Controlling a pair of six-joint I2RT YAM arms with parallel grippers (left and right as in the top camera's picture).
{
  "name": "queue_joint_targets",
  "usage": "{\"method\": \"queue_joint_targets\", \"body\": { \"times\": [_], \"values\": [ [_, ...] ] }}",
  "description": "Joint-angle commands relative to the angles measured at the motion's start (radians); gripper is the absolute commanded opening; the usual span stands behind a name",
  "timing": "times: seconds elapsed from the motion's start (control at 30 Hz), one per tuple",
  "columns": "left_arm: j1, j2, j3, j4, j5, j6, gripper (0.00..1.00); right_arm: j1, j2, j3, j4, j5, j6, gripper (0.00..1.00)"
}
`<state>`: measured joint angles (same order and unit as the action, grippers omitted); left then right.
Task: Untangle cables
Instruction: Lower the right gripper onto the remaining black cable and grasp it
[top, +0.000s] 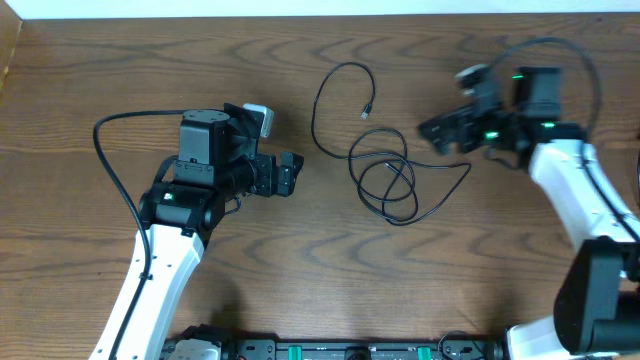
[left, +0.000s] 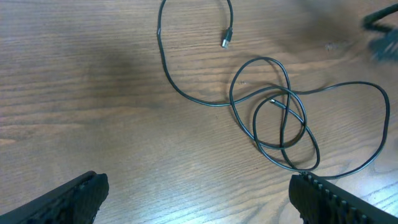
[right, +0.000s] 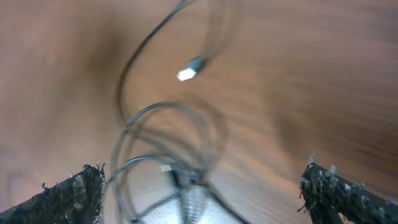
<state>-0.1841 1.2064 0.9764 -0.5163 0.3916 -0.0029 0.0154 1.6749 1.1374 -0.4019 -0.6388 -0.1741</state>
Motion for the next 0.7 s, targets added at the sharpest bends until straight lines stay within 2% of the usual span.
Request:
{"method": "queue_joint_targets", "body": {
  "times": [0.0,0.33,0.47,0.53,0.67],
  "values": [
    [0.003,0.004,-0.004,0.000,0.012,0.006,0.97,0.124,0.035,-0.016,-0.006,-0.014,-0.075,0.99],
    [0.003,0.004,-0.004,0.000,0.012,0.006,0.97,0.419,0.149,-0.018,0.010,0.169,-0.097,0.99],
    [0.003,0.004,-0.004,0.000,0.012,0.006,0.97,0.494,0.206,-0.018,0.020,0.227,-0.097,0.95],
    [0.003,0.004,-0.004,0.000,0.012,0.006,0.97,0.520,0.225,-0.018,0.018,0.259,-0.096,0.89],
    [0.003,0.004,-0.004,0.000,0.012,0.006,0.97,0.543,0.234,-0.018,0.012,0.274,-0.089,0.87]
  ]
}}
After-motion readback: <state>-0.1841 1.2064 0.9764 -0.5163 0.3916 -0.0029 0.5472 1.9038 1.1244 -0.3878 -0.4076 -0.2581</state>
